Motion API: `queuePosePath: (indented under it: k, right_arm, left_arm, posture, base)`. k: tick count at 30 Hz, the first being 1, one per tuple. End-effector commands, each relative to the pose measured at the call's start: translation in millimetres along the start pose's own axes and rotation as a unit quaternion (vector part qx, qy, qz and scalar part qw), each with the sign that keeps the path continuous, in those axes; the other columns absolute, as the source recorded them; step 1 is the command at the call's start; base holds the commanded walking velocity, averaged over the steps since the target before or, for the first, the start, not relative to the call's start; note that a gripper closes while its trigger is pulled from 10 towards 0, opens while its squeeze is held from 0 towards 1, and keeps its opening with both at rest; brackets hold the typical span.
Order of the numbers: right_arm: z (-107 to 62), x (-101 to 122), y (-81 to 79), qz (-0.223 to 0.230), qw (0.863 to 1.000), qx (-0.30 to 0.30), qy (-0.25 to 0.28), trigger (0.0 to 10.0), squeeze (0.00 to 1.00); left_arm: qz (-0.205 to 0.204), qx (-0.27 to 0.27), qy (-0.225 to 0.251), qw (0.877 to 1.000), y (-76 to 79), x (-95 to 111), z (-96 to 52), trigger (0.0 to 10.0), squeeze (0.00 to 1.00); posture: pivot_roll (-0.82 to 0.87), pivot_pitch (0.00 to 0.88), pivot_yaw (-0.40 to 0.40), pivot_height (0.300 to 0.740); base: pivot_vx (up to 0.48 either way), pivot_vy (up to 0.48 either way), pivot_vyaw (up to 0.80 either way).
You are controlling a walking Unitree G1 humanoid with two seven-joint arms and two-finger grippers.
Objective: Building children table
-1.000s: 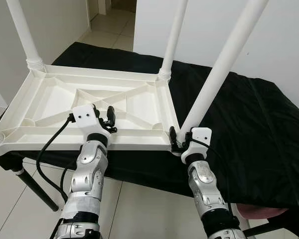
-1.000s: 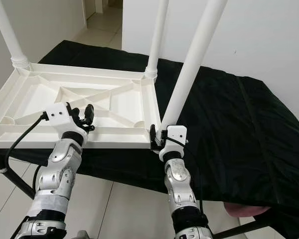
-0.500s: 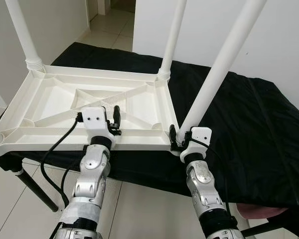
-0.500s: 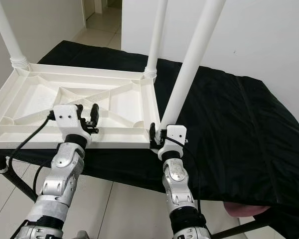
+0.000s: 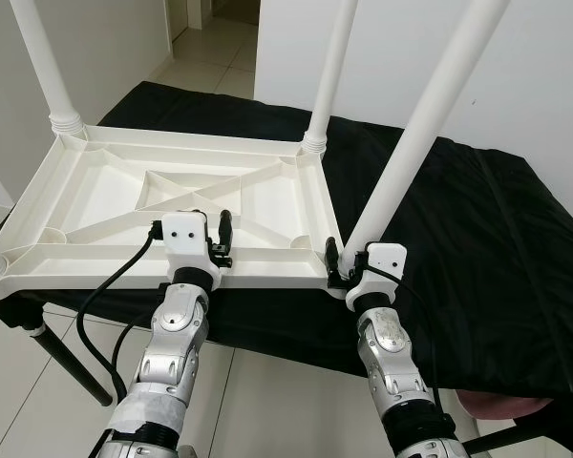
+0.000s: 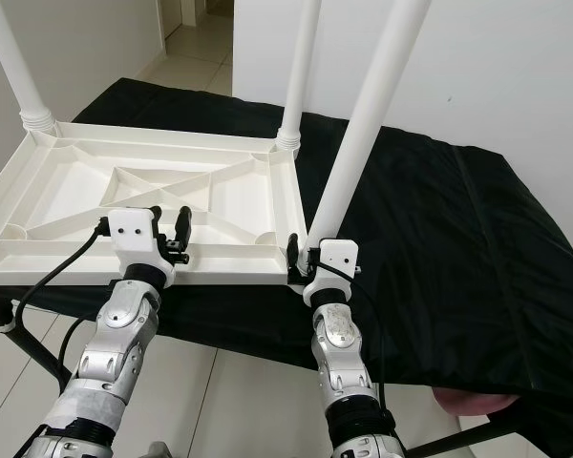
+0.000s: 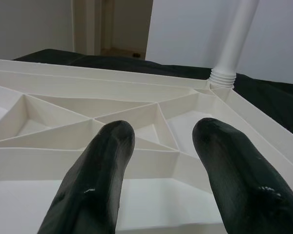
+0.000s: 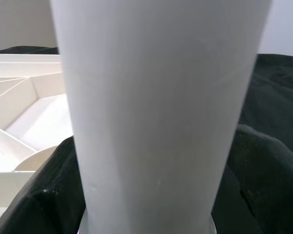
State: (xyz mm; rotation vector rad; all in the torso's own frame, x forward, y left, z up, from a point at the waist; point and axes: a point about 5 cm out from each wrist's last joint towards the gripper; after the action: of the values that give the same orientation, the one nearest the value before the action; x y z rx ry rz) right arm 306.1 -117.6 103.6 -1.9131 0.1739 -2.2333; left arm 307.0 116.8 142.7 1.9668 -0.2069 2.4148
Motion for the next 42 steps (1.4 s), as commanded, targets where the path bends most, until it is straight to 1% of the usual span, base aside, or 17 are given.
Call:
queuePosePath:
  k: [1, 4, 6, 7, 12, 16, 20, 21, 22, 24, 25, 28, 30, 31, 34, 39, 42]
  right_arm:
    - [0.1, -1, 0.4, 0.000, 1.000, -0.003, 0.000, 10.0, 0.00]
    - [0.1, -1, 0.4, 0.000, 1.000, -0.003, 0.000, 10.0, 0.00]
    - [0.5, -1, -1.2, 0.000, 1.000, -0.002, 0.004, 10.0, 0.00]
    - [0.7, 0, -1.7, 0.000, 1.000, -0.001, 0.006, 10.0, 0.00]
    - [0.8, 0, -1.9, 0.000, 1.000, 0.000, 0.007, 10.0, 0.00]
    - [1.4, -1, -2.7, -0.002, 1.000, 0.013, 0.003, 10.0, 0.00]
    - [2.4, -1, -3.8, -0.007, 1.000, 0.027, 0.000, 10.0, 0.00]
    - [3.3, -1, -3.5, -0.008, 0.999, 0.031, -0.001, 10.0, 0.00]
    - [3.3, -1, -3.5, -0.008, 0.999, 0.031, -0.001, 10.0, 0.00]
    - [4.5, -1, -2.8, -0.014, 0.999, 0.047, -0.006, 10.0, 0.00]
    - [4.5, -1, -2.8, -0.014, 0.999, 0.047, -0.006, 10.0, 0.00]
    - [5.2, -2, 0.7, -0.021, 0.998, 0.060, -0.014, 10.0, 0.00]
    - [5.2, -2, 0.7, -0.021, 0.998, 0.060, -0.014, 10.0, 0.00]
    - [5.3, -2, 2.3, -0.024, 0.998, 0.062, -0.016, 10.0, 0.00]
    - [5.0, -2, 3.6, -0.028, 0.997, 0.071, -0.019, 10.0, 0.00]
    - [4.5, -2, 4.2, -0.032, 0.996, 0.080, -0.021, 10.0, 0.00]
    - [4.9, 0, 8.0, -0.043, 0.993, 0.104, -0.023, 10.0, 0.00]
  left_arm:
    - [0.002, -0.086, 0.008, 0.996, 10.3, -2, -1.8, 10.0, 0.00]
    - [0.002, -0.086, 0.008, 0.996, 10.3, -2, -1.8, 10.0, 0.00]
    - [0.002, -0.093, 0.003, 0.996, 11.1, -3, 0.3, 10.0, 0.00]
    - [0.002, -0.100, 0.002, 0.995, 12.4, -3, 1.9, 10.0, 0.00]
    - [0.001, -0.107, 0.002, 0.994, 13.9, -2, 3.3, 10.0, 0.00]
    - [0.008, -0.127, 0.005, 0.992, 16.7, 0, 7.1, 10.0, 0.00]
    - [0.017, -0.148, 0.005, 0.989, 19.3, 0, 6.8, 10.0, 0.00]
    - [0.027, -0.170, 0.005, 0.985, 22.7, -1, 4.3, 10.0, 0.00]
    - [0.027, -0.170, 0.005, 0.985, 22.7, -1, 4.3, 10.0, 0.00]
    - [0.046, -0.233, -0.004, 0.971, 32.4, -5, -6.0, 10.0, 0.00]
    - [0.046, -0.233, -0.004, 0.971, 32.4, -5, -6.0, 10.0, 0.00]
    - [0.055, -0.288, -0.024, 0.956, 41.9, -12, -18.1, 10.0, 0.00]
    - [0.055, -0.288, -0.024, 0.956, 41.9, -12, -18.1, 10.0, 0.00]
    - [0.057, -0.298, -0.028, 0.953, 44.8, -14, -20.5, 10.0, 0.00]
    - [0.055, -0.310, -0.032, 0.948, 48.6, -15, -22.7, 10.0, 0.00]
    - [0.052, -0.319, -0.032, 0.946, 50.5, -15, -23.4, 10.0, 0.00]
    - [0.054, -0.329, -0.034, 0.942, 53.0, -13, -22.9, 10.0, 0.00]
  posture:
    - [-0.03, 0.000, -0.033, 0.740]
    - [-0.03, 0.000, -0.033, 0.740]
    - [-0.06, 0.000, 0.006, 0.740]
    - [-0.06, 0.000, 0.011, 0.740]
    - [-0.07, 0.000, 0.016, 0.740]
    - [-0.07, 0.000, 0.024, 0.740]
    - [-0.06, 0.000, 0.015, 0.740]
    - [-0.05, 0.000, 0.009, 0.740]
    - [-0.05, 0.000, 0.009, 0.740]
    - [-0.03, 0.000, -0.006, 0.740]
    - [-0.03, 0.000, -0.006, 0.740]
    - [-0.02, 0.000, -0.019, 0.740]
    - [-0.02, 0.000, -0.019, 0.740]
    - [-0.02, 0.000, -0.024, 0.740]
    - [-0.02, 0.000, -0.027, 0.740]
    - [-0.02, 0.000, -0.029, 0.740]
    - [-0.03, 0.000, -0.029, 0.740]
  base:
    - [0.000, 0.000, 0.00]
    - [0.000, 0.000, 0.00]
    - [0.000, 0.000, 0.00]
    - [0.000, 0.000, 0.00]
    - [0.000, 0.000, 0.00]
    - [0.000, 0.000, 0.00]
    - [0.000, 0.000, 0.00]
    - [0.000, 0.000, 0.00]
    - [0.000, 0.000, 0.00]
    - [0.000, 0.000, 0.00]
    - [0.000, 0.000, 0.00]
    - [0.000, 0.000, 0.00]
    - [0.000, 0.000, 0.00]
    - [0.000, 0.000, 0.00]
    - [0.000, 0.000, 0.00]
    - [0.000, 0.000, 0.00]
    - [0.000, 0.000, 0.00]
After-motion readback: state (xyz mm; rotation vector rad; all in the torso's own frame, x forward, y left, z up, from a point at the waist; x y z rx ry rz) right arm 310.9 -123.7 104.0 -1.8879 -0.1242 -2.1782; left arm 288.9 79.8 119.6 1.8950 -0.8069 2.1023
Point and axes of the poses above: a point about 5 cm out from each wrist's last joint towards the gripper, its own z axis pointing out of the wrist towards the gripper, its own x axis along the axis of the wrist's last joint, y = z × x, and after that the axes turned 9 degrees about z, right-handed
